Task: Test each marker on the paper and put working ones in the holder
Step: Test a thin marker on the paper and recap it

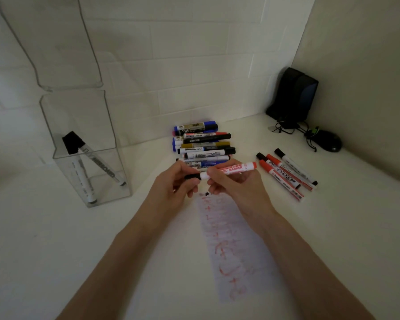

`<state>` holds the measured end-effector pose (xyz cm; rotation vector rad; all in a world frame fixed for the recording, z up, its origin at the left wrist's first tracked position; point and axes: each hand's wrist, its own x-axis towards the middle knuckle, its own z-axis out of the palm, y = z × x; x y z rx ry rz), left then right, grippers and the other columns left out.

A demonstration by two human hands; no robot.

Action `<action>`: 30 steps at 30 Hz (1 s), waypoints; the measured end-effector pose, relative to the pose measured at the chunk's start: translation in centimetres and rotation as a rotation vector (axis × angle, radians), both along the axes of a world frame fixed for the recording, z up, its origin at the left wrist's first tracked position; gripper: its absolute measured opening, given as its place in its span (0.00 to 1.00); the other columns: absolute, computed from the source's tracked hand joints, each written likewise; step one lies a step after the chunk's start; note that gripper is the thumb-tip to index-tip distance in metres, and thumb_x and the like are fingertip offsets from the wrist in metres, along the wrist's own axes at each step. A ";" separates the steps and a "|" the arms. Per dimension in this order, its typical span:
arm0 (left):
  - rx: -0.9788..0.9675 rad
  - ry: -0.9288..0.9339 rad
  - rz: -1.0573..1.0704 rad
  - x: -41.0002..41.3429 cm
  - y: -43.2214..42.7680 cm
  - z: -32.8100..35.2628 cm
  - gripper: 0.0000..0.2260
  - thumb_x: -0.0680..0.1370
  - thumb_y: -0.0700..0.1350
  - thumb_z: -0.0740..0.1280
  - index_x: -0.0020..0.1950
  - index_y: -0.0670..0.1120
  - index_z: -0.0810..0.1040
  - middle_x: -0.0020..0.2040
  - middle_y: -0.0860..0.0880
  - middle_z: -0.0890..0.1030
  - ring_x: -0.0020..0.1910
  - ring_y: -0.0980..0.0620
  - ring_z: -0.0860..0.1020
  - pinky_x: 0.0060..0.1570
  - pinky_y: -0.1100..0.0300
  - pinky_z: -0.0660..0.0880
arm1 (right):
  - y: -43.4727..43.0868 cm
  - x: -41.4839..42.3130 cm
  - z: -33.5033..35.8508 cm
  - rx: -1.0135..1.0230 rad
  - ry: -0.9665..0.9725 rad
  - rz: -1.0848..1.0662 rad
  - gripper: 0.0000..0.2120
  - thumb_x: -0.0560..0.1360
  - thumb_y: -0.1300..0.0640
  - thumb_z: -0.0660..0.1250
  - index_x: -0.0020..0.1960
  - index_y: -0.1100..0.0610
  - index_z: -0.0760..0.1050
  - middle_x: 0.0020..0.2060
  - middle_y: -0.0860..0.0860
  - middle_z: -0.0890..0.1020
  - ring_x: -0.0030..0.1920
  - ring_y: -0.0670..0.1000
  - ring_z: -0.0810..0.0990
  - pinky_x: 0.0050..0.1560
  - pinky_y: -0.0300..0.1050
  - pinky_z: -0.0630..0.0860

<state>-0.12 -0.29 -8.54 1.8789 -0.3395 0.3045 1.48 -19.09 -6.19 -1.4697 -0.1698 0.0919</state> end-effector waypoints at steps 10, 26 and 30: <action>-0.082 -0.016 0.042 -0.4 -0.8 -0.3 0.07 0.81 0.35 0.65 0.50 0.47 0.75 0.36 0.56 0.78 0.36 0.54 0.77 0.42 0.61 0.73 | 0.9 -0.5 -0.3 0.022 -0.058 -0.030 0.11 0.75 0.59 0.75 0.54 0.65 0.82 0.42 0.60 0.87 0.41 0.57 0.87 0.46 0.45 0.84; 0.116 -0.009 0.075 -0.3 -0.2 0.7 0.04 0.82 0.46 0.66 0.52 0.48 0.80 0.44 0.57 0.82 0.40 0.58 0.78 0.41 0.63 0.72 | -2.6 0.7 1.2 -0.230 0.038 0.196 0.08 0.80 0.55 0.71 0.55 0.55 0.86 0.40 0.57 0.87 0.29 0.52 0.75 0.27 0.40 0.70; -0.381 0.251 0.030 0.2 -1.3 2.1 0.29 0.83 0.61 0.47 0.53 0.45 0.82 0.49 0.49 0.86 0.49 0.52 0.83 0.51 0.58 0.75 | -1.6 0.6 0.8 -0.326 -0.123 0.102 0.07 0.76 0.52 0.75 0.48 0.54 0.88 0.30 0.48 0.83 0.28 0.45 0.75 0.31 0.36 0.72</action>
